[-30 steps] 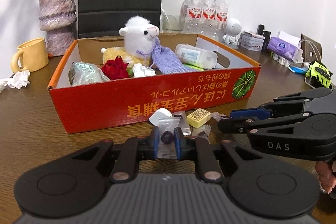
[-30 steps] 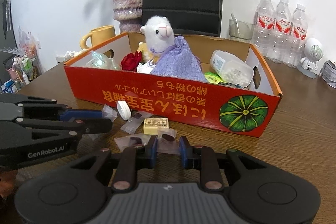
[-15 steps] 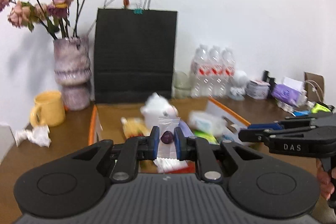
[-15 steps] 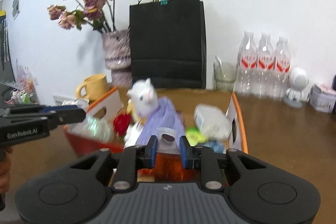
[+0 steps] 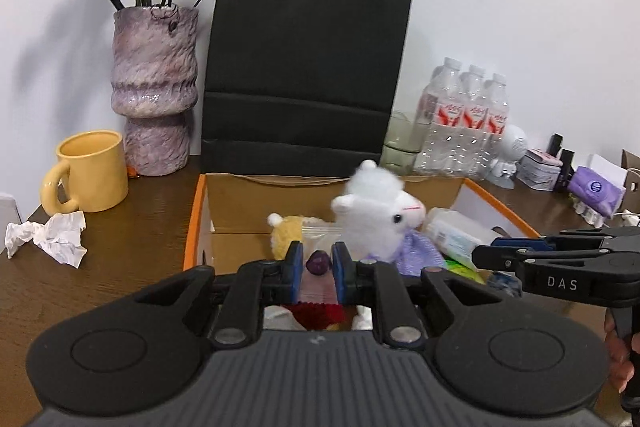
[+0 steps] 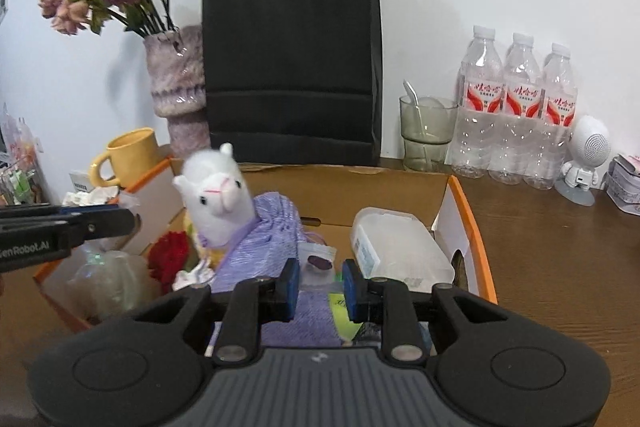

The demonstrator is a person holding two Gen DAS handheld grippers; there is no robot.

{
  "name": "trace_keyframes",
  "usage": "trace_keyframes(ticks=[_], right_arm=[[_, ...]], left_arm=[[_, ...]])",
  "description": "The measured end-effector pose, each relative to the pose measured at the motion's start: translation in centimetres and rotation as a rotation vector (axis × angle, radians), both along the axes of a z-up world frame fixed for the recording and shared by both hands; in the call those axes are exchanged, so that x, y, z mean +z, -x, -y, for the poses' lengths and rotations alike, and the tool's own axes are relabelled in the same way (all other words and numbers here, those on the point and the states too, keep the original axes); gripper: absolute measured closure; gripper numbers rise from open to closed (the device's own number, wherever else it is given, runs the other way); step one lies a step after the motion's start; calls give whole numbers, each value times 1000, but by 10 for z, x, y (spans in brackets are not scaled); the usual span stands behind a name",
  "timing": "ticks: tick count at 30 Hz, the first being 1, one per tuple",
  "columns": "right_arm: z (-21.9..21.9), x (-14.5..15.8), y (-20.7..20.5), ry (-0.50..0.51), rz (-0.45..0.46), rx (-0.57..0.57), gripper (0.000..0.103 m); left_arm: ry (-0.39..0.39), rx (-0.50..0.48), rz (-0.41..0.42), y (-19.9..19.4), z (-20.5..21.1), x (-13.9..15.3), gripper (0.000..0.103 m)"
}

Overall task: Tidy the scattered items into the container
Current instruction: 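Carry both candy wrappers over the box and open both grippers, then move both grippers back to the white cap and yellow cube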

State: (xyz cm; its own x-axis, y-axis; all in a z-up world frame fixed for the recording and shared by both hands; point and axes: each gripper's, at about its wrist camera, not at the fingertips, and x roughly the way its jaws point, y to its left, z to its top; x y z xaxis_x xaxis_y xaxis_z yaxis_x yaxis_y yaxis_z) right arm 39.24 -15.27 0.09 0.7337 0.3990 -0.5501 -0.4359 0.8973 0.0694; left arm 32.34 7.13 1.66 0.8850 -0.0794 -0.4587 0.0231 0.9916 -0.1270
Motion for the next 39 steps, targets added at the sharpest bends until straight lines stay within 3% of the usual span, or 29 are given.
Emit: trace_keyframes(ticks=[1,2,3,5,6,9,28,39], right_arm=[[0,-1,-4,-2,-14,-3,59],[1,-2,-7,-8,-24,-5,33],[1,-3,-8,-10,-24,-6,13],[0,-2,-8,4,-12,-2,11],[-1,-1,-7,12,-10,-1,11],[-2,-1,-8,26,-20,0,5],[-6,2,0,46,-13,12,4],[4,13,34,27,34,9,4]], left_arm=[[1,8,-6,-2,-1,-1,62],[1,15,-13,-4,-1,-2,29],[-5,26,-12,-5,-1,-4,13],[-24,38,0,-6,1,-4,8],[-26,33,-1,-6,2,-4,0],[-36,31,-1,-7,6,-4,0],[-40,27,0,-4,8,-2,0],[-40,11,55,29,24,9,0]])
